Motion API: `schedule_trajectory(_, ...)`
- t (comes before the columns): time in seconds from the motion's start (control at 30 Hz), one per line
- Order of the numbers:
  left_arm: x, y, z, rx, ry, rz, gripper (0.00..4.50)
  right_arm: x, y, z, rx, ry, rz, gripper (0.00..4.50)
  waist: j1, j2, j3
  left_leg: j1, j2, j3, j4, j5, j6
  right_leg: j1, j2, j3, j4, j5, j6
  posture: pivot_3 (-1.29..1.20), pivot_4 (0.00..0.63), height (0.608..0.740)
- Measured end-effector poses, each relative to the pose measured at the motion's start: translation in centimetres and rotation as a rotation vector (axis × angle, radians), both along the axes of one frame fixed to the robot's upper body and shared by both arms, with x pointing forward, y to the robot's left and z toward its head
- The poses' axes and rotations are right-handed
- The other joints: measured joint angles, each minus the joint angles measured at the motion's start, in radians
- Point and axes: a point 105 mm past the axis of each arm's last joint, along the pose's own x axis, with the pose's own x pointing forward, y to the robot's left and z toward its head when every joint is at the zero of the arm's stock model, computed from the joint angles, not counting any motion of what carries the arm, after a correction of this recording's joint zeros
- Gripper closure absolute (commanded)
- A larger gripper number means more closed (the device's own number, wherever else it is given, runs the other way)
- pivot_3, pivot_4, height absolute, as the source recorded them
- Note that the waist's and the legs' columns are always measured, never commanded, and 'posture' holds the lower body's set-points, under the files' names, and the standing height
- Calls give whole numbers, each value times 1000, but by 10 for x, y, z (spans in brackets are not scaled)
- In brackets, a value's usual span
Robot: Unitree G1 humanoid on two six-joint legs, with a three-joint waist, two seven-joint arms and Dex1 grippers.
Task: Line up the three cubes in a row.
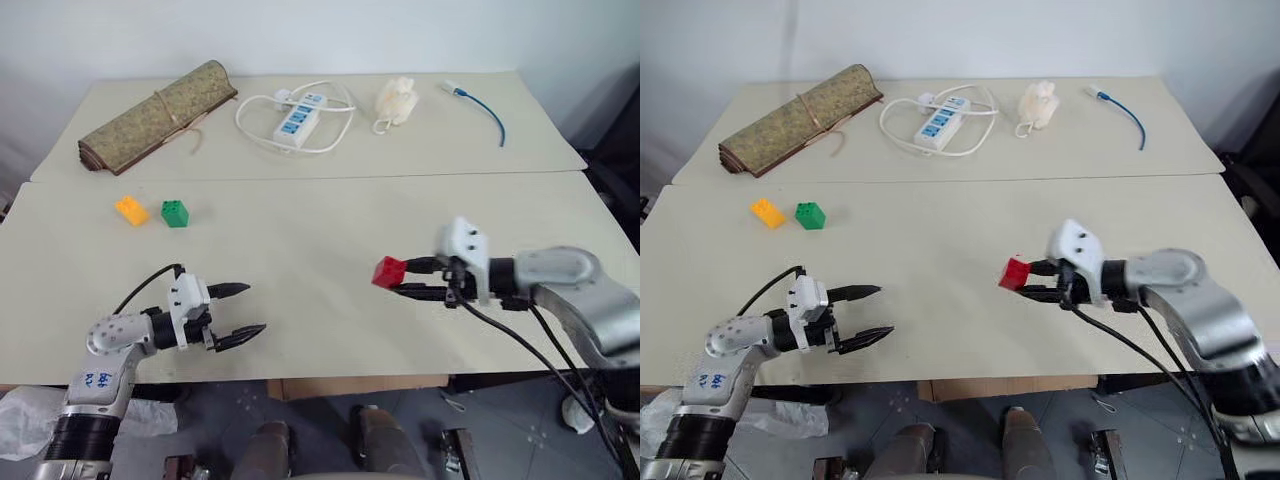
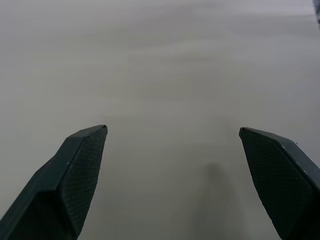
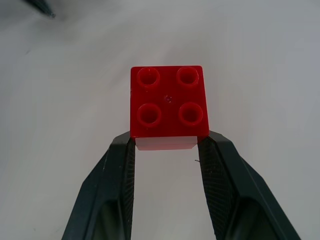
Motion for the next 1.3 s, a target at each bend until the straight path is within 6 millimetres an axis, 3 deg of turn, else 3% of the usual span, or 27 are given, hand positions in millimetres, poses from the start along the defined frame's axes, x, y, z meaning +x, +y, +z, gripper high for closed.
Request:
schedule_trajectory(0.1, -5, 5, 4, -1, -11, 35, 0, 9, 20, 2, -28, -23, 105, 3068, 4, 0, 0, -2, 0, -2, 0, 0, 0, 0, -1, -1, -2, 0, 0, 0, 150, 740)
schedule_trajectory(0.3, -16, 8, 5, 0, -25, 94, 0, 17, 25, -35, -127, 39, 218, 3068, 20, 0, 0, -12, -1, -5, 2, -1, 0, -7, -1, -7, -1, 0, 0, 0, 150, 740)
schedule_trajectory(0.63, -17, 6, 9, 4, -40, 115, 0, 26, 29, -33, -169, -3, 272, 3068, 16, 0, 0, -11, 0, -4, 2, 0, -2, -8, -1, -9, -1, 0, -1, 0, 150, 740)
schedule_trajectory(0.83, -16, 8, 9, 5, -43, 132, 0, 21, 28, -32, -147, 14, 254, 1161, 21, 0, 0, -12, -1, -4, 2, 0, -2, -8, -1, -9, -1, 0, -1, 0, 150, 740)
schedule_trajectory(0.93, -13, 15, 14, -1, -85, 192, 0, 20, 19, -18, -105, -41, 237, 147, 23, 0, 0, -12, -1, -4, 2, 0, -2, -9, -1, -9, -1, 0, -1, 0, 150, 740)
schedule_trajectory(0.97, -12, 21, 17, -12, -111, 233, 0, 20, 12, -13, -101, -76, 226, 69, 23, 0, 0, -12, -1, -4, 2, 0, -2, -8, -2, -10, -2, 0, -1, 0, 150, 740)
schedule_trajectory(1.17, -19, 68, 14, -74, -182, 546, 0, 4, -13, -3, 152, -166, 209, 69, 23, 0, 0, -12, -1, -4, 2, 0, -2, -8, -1, -10, -2, 0, 0, 0, 150, 740)
schedule_trajectory(1.23, -32, 92, 7, -123, -202, 729, 0, -8, -12, 13, 481, -279, 187, 69, 16, -1, -1, -8, 2, -4, 1, -2, -3, -3, 1, -10, -2, 0, 0, 0, 150, 740)
schedule_trajectory(1.3, -49, 106, -9, -140, -162, 849, 0, -13, -20, 18, 646, -351, 112, 69, 14, 0, -1, -8, 2, -4, 1, -2, -2, -2, 1, -10, -1, 0, 0, 0, 150, 740)
